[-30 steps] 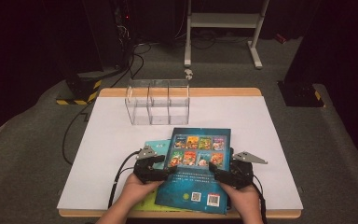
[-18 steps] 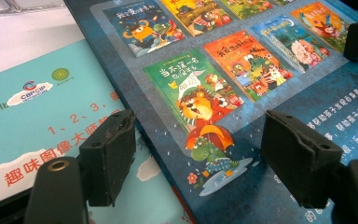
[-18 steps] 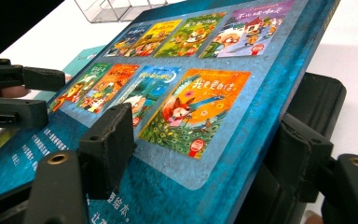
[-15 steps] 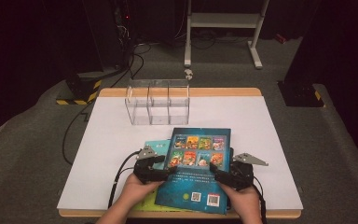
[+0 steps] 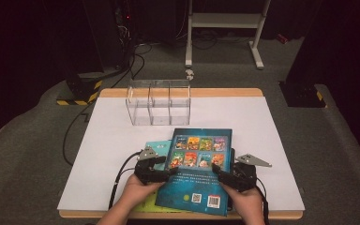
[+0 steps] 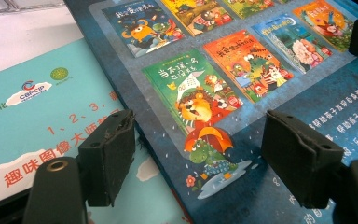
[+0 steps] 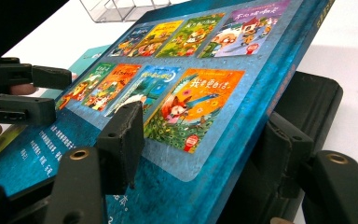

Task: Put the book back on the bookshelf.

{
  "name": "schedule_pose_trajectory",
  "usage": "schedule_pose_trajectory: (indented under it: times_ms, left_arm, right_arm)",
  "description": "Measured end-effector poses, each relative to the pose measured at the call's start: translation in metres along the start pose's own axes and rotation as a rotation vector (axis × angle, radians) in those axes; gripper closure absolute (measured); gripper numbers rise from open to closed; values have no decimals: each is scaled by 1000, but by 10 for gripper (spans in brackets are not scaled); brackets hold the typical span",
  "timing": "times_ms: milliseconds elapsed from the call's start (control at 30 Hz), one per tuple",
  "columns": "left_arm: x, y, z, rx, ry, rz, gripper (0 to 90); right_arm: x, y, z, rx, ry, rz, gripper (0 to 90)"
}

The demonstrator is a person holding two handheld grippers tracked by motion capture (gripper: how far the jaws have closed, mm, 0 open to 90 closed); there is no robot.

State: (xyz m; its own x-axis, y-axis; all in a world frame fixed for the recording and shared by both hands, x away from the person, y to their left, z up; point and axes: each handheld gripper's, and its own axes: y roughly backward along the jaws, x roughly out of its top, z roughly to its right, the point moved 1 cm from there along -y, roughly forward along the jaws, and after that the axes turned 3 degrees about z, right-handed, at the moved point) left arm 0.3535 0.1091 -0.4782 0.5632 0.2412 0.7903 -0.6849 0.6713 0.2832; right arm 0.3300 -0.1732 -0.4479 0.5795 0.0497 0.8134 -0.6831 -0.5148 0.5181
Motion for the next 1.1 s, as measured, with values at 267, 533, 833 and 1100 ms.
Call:
schedule_pose_trajectory:
  times_ms: [267,533,833,1100]
  left_arm:
    - [0,0,-1,-1,-2,-5,255]
    - [0,0,-2,-4,4,-10,255]
    - [1,-1,-3,-2,6,-10,219]
    - [1,-2,-2,4,12,-5,197]
  right_arm:
    - [0,2,0,-4,-1,6,410]
    - [0,3,-1,-11,1,13,423]
    - [-1,4,-2,-18,9,23,428]
    - [0,5,-4,-25,20,28,429]
